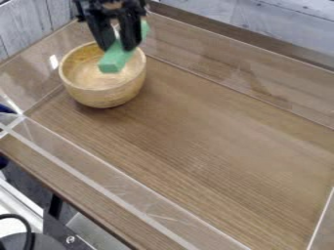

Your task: Remove the green block from inside the brown bowl and put it on the table

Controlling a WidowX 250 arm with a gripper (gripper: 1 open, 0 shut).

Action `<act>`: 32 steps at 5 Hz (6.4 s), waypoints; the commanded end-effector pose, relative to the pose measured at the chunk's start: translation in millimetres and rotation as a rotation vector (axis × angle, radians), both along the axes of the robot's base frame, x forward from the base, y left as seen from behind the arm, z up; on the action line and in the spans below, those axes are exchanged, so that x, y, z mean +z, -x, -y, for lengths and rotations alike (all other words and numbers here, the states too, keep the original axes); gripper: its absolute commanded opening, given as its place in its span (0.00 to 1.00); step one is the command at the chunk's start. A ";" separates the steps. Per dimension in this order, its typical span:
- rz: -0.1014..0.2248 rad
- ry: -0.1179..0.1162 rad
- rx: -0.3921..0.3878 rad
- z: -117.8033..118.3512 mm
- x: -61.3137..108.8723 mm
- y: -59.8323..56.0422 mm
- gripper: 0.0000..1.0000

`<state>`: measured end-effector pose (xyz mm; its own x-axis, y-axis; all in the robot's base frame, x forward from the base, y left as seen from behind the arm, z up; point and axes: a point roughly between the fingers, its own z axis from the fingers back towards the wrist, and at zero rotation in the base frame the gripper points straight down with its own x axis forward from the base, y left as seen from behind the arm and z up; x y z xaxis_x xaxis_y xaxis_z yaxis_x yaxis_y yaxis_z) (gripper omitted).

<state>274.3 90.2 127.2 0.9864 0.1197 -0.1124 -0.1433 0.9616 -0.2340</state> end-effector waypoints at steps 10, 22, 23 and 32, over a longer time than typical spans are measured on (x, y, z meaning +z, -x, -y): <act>0.023 -0.178 -0.054 42.9 -56.3 -6.0 0.00; 0.054 -0.140 -0.237 17.2 17.8 3.4 1.00; 0.101 -0.149 -0.198 10.4 42.3 -3.6 0.00; -0.170 -0.021 -0.337 62.1 -65.8 -44.2 0.00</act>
<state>306.3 27.9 42.8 0.9171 -0.1988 -0.3455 0.1203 0.9644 -0.2355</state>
